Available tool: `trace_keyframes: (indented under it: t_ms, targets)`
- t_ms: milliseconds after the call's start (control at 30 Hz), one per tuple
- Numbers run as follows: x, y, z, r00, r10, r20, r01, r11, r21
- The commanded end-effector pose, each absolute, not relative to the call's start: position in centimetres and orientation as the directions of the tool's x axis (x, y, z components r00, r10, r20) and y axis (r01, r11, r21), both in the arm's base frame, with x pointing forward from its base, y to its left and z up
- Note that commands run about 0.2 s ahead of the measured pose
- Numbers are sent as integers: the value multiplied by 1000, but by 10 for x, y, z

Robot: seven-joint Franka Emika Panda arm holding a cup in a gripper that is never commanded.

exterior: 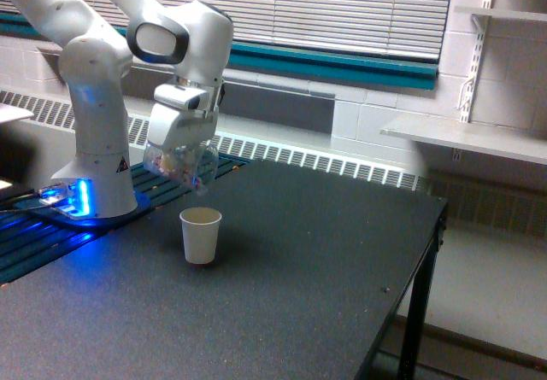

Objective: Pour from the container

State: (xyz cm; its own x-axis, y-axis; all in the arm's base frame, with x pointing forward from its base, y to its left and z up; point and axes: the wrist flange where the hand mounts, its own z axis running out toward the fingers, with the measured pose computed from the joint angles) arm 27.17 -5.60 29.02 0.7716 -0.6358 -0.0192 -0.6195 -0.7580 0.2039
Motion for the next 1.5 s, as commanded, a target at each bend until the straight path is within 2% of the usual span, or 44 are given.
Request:
trace_keyframes:
  t_ms: [33, 467, 833, 1500]
  targets:
    - [257, -55, 296, 779, -626, -33, -605, -766, 218]
    - [241, -67, 320, 769, -638, -42, -621, -762, 183]
    - [228, -70, 303, 762, -638, -110, -594, -756, 273]
    - [232, -70, 305, 754, -653, -75, -621, -745, 244]
